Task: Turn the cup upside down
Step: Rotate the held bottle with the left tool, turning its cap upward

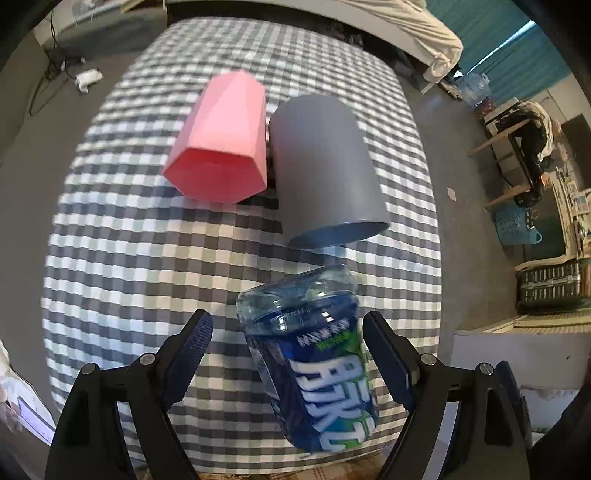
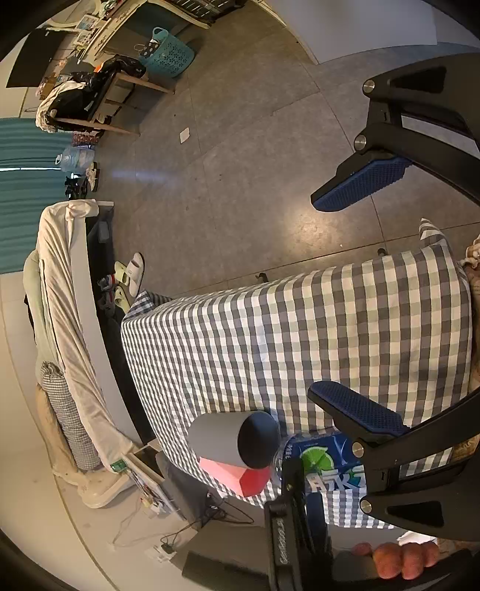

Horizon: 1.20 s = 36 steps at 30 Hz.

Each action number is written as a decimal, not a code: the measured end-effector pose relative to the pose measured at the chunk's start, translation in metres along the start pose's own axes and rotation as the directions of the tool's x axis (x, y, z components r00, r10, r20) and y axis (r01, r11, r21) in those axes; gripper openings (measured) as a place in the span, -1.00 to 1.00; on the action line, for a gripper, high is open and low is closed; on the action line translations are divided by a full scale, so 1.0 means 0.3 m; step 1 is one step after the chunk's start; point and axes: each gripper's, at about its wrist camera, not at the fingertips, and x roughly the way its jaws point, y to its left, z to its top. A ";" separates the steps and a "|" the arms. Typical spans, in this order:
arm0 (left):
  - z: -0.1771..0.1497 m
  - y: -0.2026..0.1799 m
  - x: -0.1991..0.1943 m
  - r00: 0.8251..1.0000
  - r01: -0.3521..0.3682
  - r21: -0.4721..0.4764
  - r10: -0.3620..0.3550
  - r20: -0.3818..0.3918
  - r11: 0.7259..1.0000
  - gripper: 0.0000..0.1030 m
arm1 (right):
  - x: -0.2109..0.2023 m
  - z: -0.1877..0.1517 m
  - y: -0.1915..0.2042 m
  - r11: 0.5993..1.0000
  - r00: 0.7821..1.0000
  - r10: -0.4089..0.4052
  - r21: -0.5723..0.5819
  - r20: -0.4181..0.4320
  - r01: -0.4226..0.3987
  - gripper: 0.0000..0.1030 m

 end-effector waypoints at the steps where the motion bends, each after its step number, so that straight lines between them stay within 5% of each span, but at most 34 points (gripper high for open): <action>1: 0.004 0.005 0.008 1.000 0.020 -0.012 -0.020 -0.010 1.000 0.68 | 0.000 0.000 0.001 1.000 1.000 0.000 -0.002 0.000 0.000 0.82; 5: 0.005 -0.003 0.018 0.997 0.074 -0.007 -0.074 -0.029 0.997 0.42 | 0.004 0.001 0.001 1.000 1.000 -0.004 -0.009 0.000 0.004 0.82; 8: 0.010 -0.022 0.000 0.997 0.073 0.020 -0.073 -0.028 0.997 0.42 | 0.008 0.003 0.000 1.000 1.000 -0.007 -0.008 0.001 0.007 0.81; 14: -0.006 -0.045 -0.106 0.988 0.036 0.091 -0.049 0.147 0.995 0.41 | -0.004 0.009 0.003 1.000 1.000 -0.011 -0.010 0.014 0.011 0.82; 19: -0.088 -0.107 -0.181 0.946 -0.065 0.221 -0.010 0.325 0.973 0.41 | -0.019 0.008 -0.007 1.000 1.000 -0.016 -0.006 0.025 0.016 0.81; 25: -0.172 -0.178 -0.166 0.906 -0.166 0.330 0.012 0.422 0.929 0.41 | -0.037 0.004 -0.023 1.000 0.999 -0.023 0.003 0.037 0.023 0.81; 30: -0.208 -0.216 -0.163 0.853 -0.232 0.390 -0.006 0.522 0.891 0.41 | -0.040 -0.006 -0.029 1.000 0.999 -0.026 0.006 0.035 0.026 0.81; 33: -0.214 -0.214 -0.103 0.874 -0.242 0.421 0.007 0.486 0.874 0.41 | -0.043 -0.006 -0.035 1.000 0.999 -0.029 0.011 0.035 0.028 0.81; 36: -0.238 -0.226 -0.101 0.870 -0.250 0.450 -0.005 0.494 0.857 0.38 | -0.053 0.001 -0.040 0.999 0.999 -0.028 0.016 0.045 0.028 0.81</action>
